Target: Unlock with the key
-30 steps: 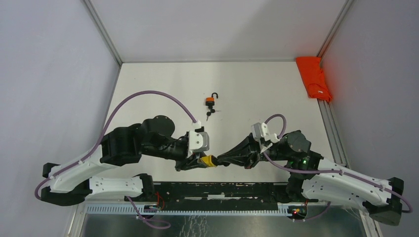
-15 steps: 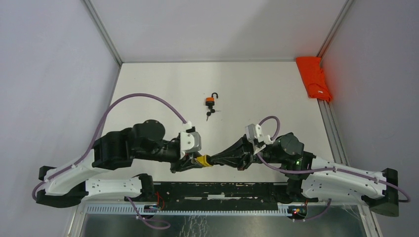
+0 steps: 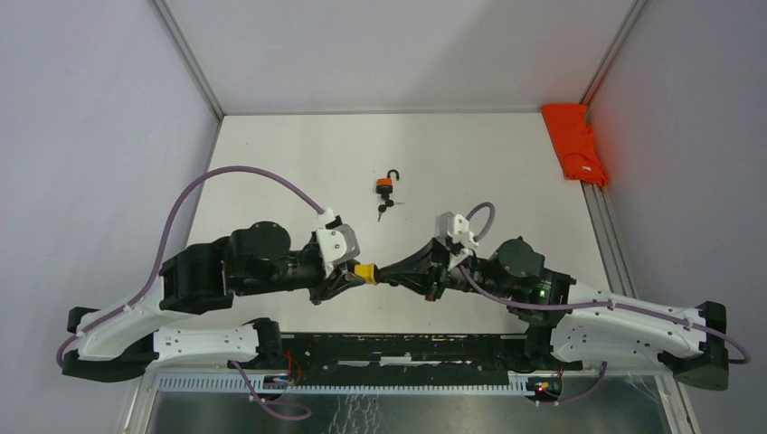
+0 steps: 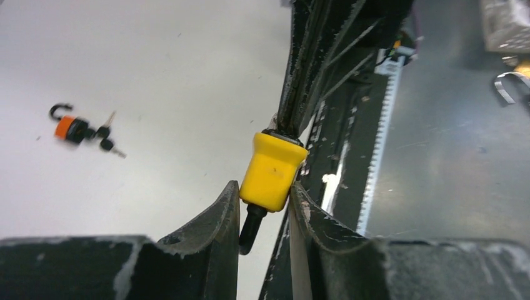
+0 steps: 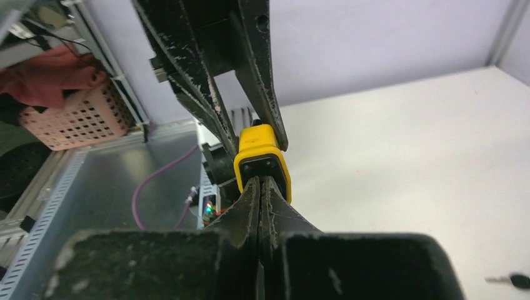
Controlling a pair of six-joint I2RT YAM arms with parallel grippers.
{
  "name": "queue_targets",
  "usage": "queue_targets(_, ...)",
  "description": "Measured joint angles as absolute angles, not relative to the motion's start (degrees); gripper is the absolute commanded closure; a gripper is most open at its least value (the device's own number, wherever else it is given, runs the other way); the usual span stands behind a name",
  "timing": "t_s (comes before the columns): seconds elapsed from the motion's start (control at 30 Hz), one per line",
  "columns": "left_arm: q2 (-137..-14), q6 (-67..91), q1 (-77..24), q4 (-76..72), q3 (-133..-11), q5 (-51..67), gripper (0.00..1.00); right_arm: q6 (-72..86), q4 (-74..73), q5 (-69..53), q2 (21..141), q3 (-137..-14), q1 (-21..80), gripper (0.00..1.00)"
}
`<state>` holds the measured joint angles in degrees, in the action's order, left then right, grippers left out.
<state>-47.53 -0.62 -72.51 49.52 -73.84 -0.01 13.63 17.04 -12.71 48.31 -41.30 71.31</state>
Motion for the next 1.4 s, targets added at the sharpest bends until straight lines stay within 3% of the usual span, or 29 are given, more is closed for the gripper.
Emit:
queue_targets(0.47, -51.16, -0.71, -72.34, 50.48, -63.20, -15.20, 0.98, 19.07, -2.00, -1.72, 58.96, -48.93, 69.73, 1.00)
queue_targets(0.93, -45.52, -0.58, -71.70, 32.99, -51.51, -25.23, 0.98, 39.70, 7.46, -7.97, 61.41, -45.15, 58.83, 1.00)
queue_targets(1.17, -45.50, 1.26, -71.75, 16.56, -49.25, -26.89, 0.98, 47.20, 7.84, -12.21, 64.27, -42.00, 58.26, 1.00)
queue_targets(1.4, -47.16, 2.96, -71.75, 11.46, -47.77, -27.33, 0.98, 49.25, 8.32, -12.86, 64.45, -41.01, 57.93, 1.00)
